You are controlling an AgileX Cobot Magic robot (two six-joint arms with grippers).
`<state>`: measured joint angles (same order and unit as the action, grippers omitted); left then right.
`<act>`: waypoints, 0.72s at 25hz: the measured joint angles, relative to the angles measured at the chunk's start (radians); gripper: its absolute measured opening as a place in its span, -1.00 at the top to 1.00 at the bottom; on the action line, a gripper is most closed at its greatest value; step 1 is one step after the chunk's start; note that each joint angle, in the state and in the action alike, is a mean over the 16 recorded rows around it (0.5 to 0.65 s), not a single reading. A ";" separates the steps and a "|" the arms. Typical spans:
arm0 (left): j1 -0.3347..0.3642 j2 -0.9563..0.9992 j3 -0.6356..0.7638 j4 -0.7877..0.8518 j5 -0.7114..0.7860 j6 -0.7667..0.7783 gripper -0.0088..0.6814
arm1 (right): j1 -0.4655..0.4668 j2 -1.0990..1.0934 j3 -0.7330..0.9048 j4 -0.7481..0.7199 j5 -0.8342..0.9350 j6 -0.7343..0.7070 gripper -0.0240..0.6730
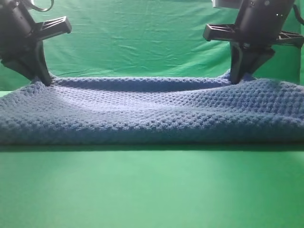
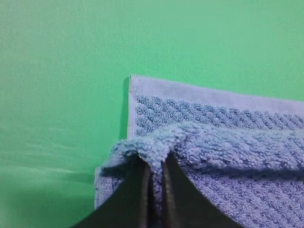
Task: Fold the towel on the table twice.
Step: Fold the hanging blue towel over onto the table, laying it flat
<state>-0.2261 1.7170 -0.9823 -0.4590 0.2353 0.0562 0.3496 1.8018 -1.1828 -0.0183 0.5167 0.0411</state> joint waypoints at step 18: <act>0.007 -0.149 -0.168 0.072 0.270 0.023 -0.06 | -0.006 -0.147 -0.153 -0.049 0.217 0.000 -0.16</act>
<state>-0.2192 1.5683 -1.1507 -0.3874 0.5049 0.0787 0.3432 1.6549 -1.3353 -0.0673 0.7336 0.0407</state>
